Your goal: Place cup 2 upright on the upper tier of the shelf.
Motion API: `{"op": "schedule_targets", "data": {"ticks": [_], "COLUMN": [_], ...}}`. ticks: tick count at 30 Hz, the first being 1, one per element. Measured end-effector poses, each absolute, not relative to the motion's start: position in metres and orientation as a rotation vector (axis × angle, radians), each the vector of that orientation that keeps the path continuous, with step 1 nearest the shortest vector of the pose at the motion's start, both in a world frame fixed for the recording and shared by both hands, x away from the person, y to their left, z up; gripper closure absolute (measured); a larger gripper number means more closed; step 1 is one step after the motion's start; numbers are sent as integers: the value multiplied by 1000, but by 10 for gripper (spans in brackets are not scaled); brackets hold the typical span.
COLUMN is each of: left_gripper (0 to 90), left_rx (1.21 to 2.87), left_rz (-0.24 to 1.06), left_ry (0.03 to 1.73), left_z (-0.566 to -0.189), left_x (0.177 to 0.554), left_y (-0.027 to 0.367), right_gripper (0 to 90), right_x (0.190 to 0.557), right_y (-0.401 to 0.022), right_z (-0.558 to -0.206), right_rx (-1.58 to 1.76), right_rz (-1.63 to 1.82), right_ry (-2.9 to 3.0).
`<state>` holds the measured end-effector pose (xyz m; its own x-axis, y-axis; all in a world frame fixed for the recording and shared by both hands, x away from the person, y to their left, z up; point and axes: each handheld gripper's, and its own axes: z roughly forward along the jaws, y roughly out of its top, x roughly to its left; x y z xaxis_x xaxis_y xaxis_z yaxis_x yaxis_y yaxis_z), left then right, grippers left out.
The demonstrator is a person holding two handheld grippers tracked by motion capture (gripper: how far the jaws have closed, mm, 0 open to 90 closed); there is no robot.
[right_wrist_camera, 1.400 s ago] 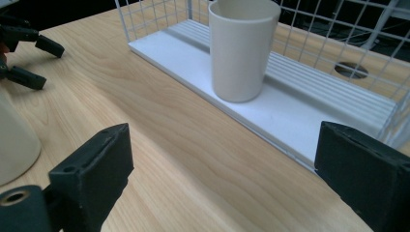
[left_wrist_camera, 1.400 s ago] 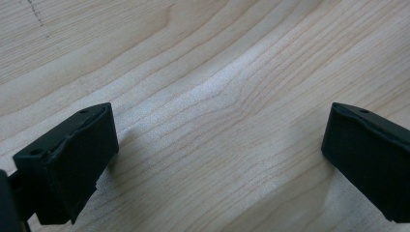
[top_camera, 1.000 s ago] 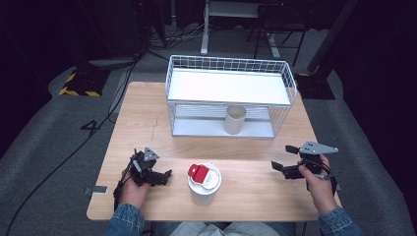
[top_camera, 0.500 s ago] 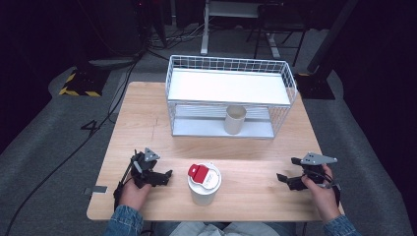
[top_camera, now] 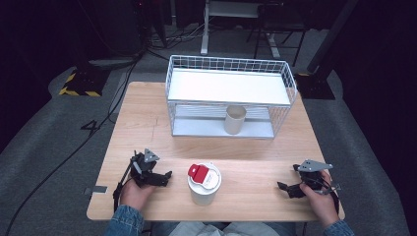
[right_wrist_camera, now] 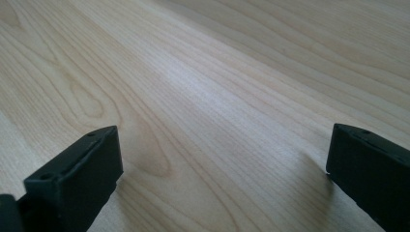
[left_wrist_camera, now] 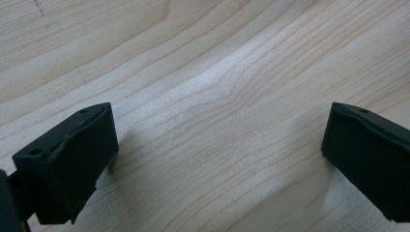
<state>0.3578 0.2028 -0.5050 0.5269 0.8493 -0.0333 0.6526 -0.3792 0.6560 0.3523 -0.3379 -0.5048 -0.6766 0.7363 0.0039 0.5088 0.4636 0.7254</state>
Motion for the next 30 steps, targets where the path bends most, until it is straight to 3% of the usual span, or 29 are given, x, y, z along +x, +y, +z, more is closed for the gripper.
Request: {"op": "schedule_targets", "data": {"ticks": [20,30], "left_gripper": [0,0], "left_rx": [2107,1991], "left_rz": [356,386], "left_ry": [1234,1118], "left_z": [-502,-484], "left_x": [355,340], "left_y": [211,214], "right_gripper": [0,0], "right_x": [353,354], "right_y": [-332,-332], "right_z": [-506,-506], "right_rx": [1124,1120], "right_rz": [988,991], "right_ry": [2380,2383]}}
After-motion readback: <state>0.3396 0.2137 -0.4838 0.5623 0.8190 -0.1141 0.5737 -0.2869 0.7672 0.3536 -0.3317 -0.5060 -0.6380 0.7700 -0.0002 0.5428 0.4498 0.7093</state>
